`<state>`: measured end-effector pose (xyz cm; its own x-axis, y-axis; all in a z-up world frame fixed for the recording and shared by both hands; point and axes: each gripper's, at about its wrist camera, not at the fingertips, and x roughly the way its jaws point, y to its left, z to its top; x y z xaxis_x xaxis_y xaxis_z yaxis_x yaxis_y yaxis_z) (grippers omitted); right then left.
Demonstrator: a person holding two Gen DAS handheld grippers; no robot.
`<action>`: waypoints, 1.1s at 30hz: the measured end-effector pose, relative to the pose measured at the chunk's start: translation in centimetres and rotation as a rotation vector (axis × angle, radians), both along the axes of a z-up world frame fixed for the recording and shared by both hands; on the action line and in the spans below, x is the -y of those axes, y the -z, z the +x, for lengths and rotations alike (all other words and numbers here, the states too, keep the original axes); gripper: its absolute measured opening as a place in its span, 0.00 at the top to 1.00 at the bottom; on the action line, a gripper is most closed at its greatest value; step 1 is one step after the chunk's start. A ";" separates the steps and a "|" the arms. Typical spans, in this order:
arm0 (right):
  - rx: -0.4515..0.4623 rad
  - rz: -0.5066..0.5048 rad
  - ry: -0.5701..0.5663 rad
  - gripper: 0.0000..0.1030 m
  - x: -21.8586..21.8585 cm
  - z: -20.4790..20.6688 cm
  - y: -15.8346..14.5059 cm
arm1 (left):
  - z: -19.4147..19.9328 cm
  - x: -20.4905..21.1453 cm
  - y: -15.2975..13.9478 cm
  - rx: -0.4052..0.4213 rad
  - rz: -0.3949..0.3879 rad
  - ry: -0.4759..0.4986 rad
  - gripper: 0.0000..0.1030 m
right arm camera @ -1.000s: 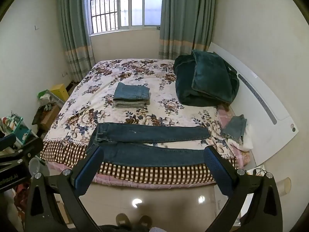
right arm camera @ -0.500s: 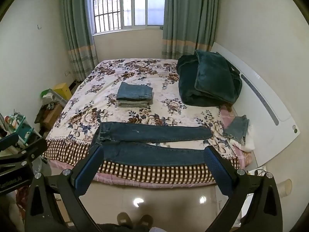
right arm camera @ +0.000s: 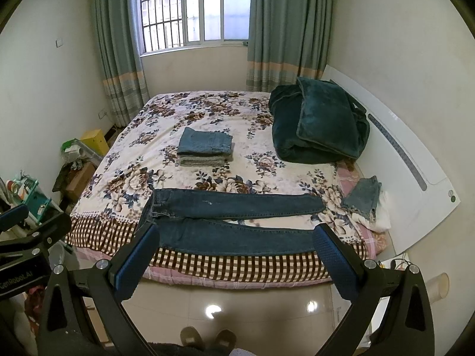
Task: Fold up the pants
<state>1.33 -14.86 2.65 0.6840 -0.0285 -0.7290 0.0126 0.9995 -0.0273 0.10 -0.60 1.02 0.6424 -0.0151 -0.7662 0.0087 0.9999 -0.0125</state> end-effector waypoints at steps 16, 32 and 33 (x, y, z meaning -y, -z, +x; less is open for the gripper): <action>0.007 0.006 0.000 0.00 1.0 0.0 -0.4 | 0.1 0.5 -0.2 0.006 0.000 0.001 0.00; 0.012 0.009 -0.003 0.00 1.1 -0.1 -1.0 | 0.2 0.9 -0.3 0.011 -0.001 -0.001 0.00; 0.012 0.009 -0.003 0.00 1.2 -0.1 -1.0 | 0.3 1.0 -0.4 0.011 -0.001 0.000 0.00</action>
<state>1.26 -16.02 3.67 0.6926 -0.0205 -0.7210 0.0103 0.9998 -0.0185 0.39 -1.60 1.40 0.6509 -0.0156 -0.7590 0.0083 0.9999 -0.0133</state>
